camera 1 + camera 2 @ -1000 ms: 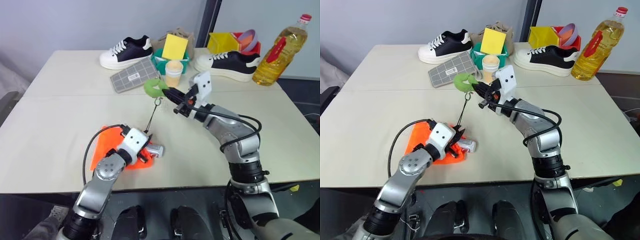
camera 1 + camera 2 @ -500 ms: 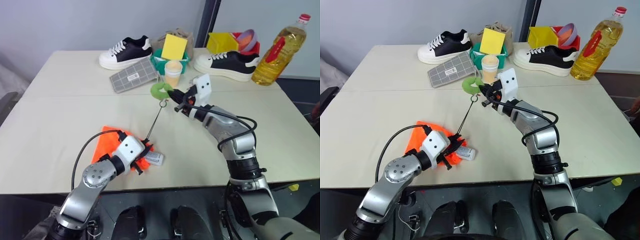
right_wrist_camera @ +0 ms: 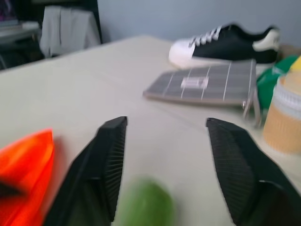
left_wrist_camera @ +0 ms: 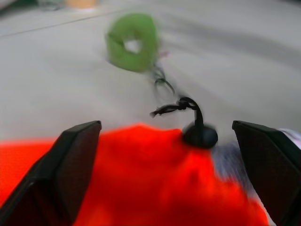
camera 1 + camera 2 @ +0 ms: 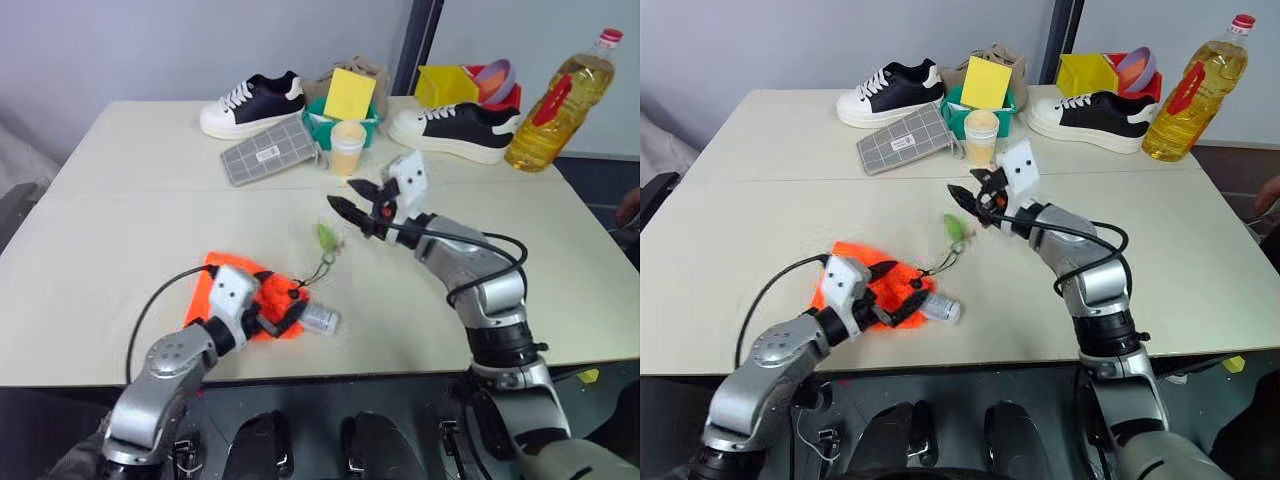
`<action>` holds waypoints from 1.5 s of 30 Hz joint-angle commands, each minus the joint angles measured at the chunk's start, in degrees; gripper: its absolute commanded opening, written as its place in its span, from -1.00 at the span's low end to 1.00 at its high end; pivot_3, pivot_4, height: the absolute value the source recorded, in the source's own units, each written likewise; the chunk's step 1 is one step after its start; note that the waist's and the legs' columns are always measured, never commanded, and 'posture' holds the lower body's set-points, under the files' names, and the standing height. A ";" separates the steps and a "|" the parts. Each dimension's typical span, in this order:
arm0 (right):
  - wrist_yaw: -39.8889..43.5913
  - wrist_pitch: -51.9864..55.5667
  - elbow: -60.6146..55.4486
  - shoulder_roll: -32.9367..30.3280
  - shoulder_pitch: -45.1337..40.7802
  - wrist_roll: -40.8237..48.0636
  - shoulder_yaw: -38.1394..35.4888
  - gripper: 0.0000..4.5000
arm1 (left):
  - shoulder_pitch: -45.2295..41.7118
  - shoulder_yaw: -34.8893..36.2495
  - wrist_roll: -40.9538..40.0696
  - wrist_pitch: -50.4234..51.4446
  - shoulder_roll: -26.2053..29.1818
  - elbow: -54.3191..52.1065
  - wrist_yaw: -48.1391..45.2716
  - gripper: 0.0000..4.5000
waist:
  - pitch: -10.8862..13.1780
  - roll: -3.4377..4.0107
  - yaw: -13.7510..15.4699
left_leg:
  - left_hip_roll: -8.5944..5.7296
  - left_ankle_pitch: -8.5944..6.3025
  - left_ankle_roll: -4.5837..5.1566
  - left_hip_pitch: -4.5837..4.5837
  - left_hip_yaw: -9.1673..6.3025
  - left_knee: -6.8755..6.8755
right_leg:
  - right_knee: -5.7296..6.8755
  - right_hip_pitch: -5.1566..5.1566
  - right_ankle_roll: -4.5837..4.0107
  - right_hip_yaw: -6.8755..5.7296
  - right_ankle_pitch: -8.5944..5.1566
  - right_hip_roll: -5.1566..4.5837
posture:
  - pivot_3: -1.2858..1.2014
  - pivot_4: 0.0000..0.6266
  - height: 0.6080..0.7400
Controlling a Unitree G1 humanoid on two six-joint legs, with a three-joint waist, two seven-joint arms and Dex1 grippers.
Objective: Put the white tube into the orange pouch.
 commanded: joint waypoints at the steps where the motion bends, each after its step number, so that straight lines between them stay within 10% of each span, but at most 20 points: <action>1: 1.66 -1.09 -2.72 -3.05 2.40 -0.84 -0.47 0.11 | -0.75 11.84 -12.97 3.22 0.69 -1.85 -0.45 0.99 | 0.00 -0.02 0.01 | 0.00 0.00 0.00 0.00 0.00 0.01 | 0.00 0.00 0.00 0.00 0.00 0.00 | 0.03 -0.52 1.00; 15: 13.01 -0.94 -13.57 -14.32 16.68 3.32 -1.25 0.11 | -1.72 21.17 -21.27 4.60 4.39 4.34 3.49 0.99 | 0.02 -0.06 0.70 | -0.05 -0.02 0.01 0.00 0.01 0.03 | -0.09 0.07 0.08 0.00 -0.05 -0.02 | 0.03 -0.52 1.00; 22: 15.97 3.31 -21.32 -19.80 23.08 3.02 4.51 -0.95 | -2.62 20.92 -20.37 3.38 5.99 7.14 3.83 1.00 | 0.00 -0.11 0.07 | -0.01 -0.03 0.00 0.03 -0.06 0.02 | -0.09 0.07 -0.03 0.00 -0.10 0.00 | 0.03 -0.52 1.00; 45: 11.63 -0.97 -6.07 -5.36 9.23 -8.57 19.92 -0.95 | 2.09 17.83 -18.21 -0.24 8.69 4.68 -2.40 1.00 | -0.02 -0.17 0.00 | -0.02 -0.03 -0.01 0.00 -0.04 0.02 | -0.09 0.03 -0.17 -0.01 -0.17 -0.02 | 0.03 -0.52 1.00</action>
